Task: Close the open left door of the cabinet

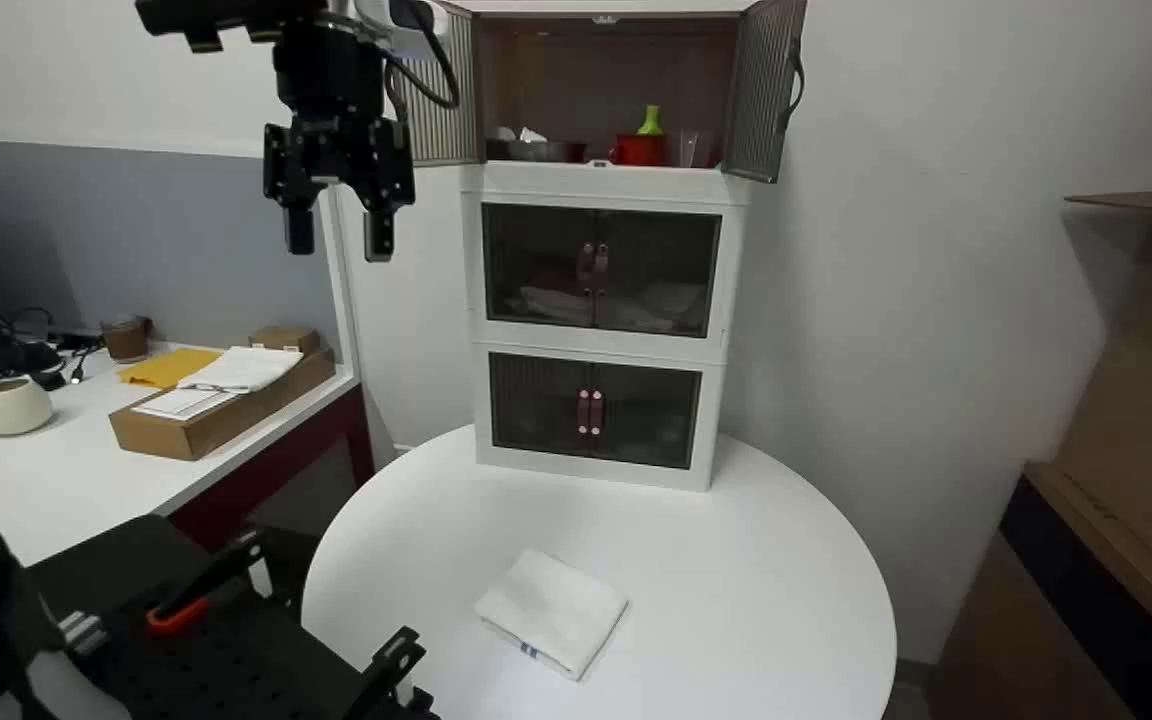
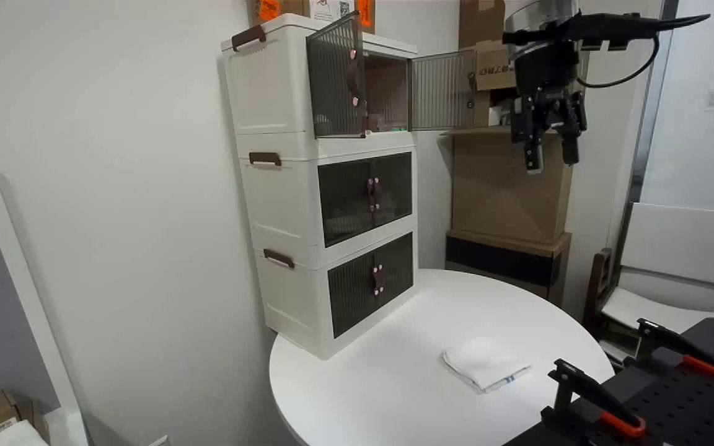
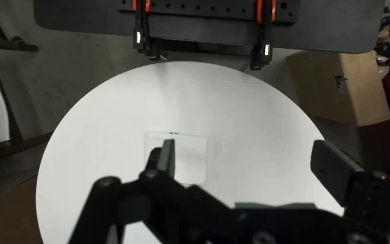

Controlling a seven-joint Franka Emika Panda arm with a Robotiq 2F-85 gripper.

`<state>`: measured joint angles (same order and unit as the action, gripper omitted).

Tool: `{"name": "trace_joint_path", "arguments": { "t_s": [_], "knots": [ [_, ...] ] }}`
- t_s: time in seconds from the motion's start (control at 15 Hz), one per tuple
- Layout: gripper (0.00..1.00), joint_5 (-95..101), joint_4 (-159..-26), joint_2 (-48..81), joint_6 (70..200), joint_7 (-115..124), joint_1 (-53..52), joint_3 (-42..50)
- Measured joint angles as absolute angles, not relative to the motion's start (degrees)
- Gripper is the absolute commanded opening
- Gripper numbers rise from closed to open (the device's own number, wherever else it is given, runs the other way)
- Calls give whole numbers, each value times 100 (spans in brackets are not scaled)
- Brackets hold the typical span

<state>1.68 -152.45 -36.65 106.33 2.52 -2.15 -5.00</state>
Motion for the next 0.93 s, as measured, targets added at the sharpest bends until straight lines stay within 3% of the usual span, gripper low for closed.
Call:
{"name": "trace_joint_path", "arguments": {
  "t_s": [0.6,0.93],
  "knots": [
    [100,190,-15188,-3663,10646,149,-214,-386],
    [100,610,-14303,-3535,10656,-571,-165,-62]
  ]
}}
